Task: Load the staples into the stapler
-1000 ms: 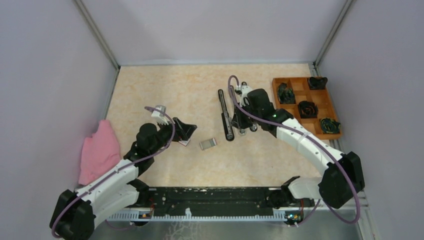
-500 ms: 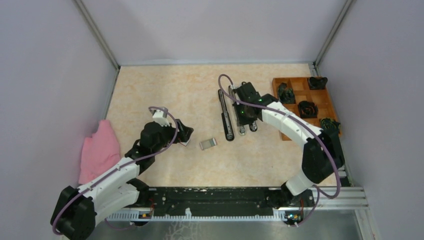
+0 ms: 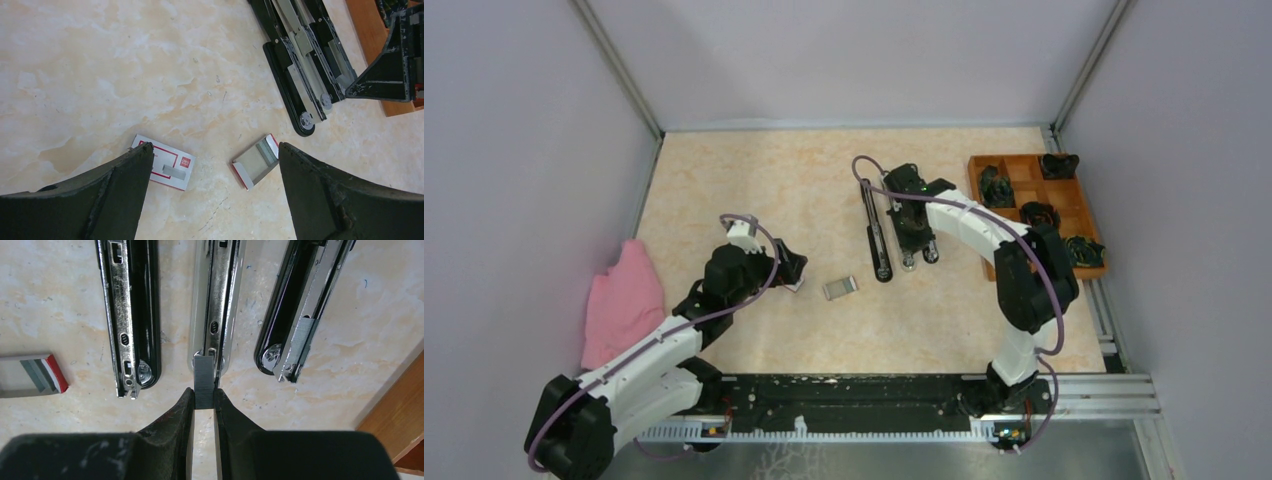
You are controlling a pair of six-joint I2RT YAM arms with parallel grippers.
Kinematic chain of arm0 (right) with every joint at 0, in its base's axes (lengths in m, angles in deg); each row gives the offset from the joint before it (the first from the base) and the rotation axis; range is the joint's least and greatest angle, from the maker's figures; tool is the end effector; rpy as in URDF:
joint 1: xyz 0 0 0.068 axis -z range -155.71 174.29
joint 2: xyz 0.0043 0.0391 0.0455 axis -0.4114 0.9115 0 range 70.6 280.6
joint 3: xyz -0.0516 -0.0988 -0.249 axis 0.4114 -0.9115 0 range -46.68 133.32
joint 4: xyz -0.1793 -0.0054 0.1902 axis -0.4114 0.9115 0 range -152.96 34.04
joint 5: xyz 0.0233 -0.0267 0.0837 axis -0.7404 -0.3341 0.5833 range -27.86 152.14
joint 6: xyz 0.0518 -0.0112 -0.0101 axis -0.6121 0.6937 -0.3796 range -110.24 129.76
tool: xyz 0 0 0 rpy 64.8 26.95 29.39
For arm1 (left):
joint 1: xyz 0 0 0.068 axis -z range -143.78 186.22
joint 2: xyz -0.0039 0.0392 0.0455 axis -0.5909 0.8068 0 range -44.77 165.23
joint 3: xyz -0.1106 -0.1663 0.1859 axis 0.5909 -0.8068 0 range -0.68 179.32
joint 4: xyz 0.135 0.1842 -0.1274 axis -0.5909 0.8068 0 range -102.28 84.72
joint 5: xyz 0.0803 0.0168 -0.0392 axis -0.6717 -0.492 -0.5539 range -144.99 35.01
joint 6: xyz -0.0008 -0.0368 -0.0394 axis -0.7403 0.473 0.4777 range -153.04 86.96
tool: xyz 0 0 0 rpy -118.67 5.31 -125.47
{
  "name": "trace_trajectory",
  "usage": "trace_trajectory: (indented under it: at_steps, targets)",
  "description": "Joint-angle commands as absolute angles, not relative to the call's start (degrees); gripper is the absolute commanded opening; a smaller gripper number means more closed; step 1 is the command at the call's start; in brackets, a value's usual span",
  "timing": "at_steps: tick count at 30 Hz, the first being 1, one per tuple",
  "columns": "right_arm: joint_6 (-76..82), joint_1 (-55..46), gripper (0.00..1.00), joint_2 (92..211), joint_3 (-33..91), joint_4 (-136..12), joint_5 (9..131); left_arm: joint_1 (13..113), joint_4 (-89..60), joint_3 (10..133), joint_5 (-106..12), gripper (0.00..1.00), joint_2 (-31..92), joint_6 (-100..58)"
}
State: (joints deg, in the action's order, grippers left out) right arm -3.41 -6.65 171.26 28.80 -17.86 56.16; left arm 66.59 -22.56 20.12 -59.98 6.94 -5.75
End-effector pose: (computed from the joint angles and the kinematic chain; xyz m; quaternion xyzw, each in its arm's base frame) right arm 0.3047 0.1783 0.2200 -0.1432 0.9735 0.0165 0.1777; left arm 0.1741 -0.0984 0.2077 -0.0027 0.8219 -0.2428 0.5153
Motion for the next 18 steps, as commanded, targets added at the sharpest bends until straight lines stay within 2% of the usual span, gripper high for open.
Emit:
trace_trajectory:
  at_steps: [1,18]
  targets:
    - [-2.9,-5.7,0.14,172.5,32.5,-17.7,54.5,66.3,-22.9,20.7,-60.8,0.99,6.1,-6.6]
    - [-2.8,-4.6,0.14,176.3,35.3,-17.2,54.6,66.3,-23.1,20.8,-60.7,0.99,6.8,-6.4]
